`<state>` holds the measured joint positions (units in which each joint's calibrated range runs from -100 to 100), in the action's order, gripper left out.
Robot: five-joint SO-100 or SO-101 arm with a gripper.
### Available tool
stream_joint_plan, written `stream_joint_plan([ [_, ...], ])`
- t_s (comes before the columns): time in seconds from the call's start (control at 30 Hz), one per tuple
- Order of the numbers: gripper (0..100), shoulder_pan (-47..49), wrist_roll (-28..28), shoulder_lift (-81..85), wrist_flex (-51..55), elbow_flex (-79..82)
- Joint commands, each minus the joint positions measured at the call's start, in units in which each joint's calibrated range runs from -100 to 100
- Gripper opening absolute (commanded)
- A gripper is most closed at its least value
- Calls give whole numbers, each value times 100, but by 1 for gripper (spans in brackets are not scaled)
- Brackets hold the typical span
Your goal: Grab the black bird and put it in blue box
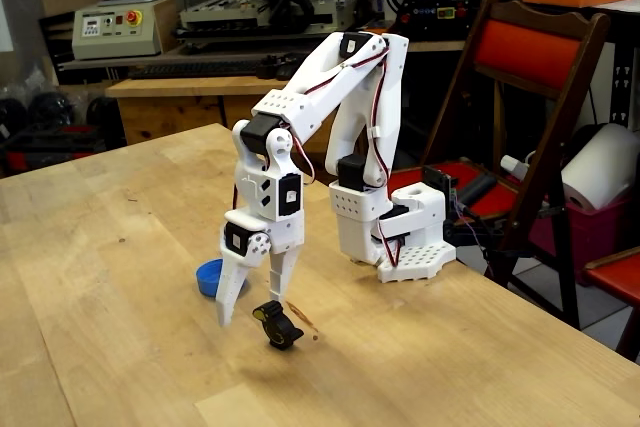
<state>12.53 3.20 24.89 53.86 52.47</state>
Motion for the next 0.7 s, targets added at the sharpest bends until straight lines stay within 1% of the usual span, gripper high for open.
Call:
stream_joint_plan([
  [0.0, 28, 73, 5, 31, 13, -34],
  [0.3, 28, 607, 39, 40, 21, -43],
  [0.67, 27, 629, 24, 31, 13, -43],
])
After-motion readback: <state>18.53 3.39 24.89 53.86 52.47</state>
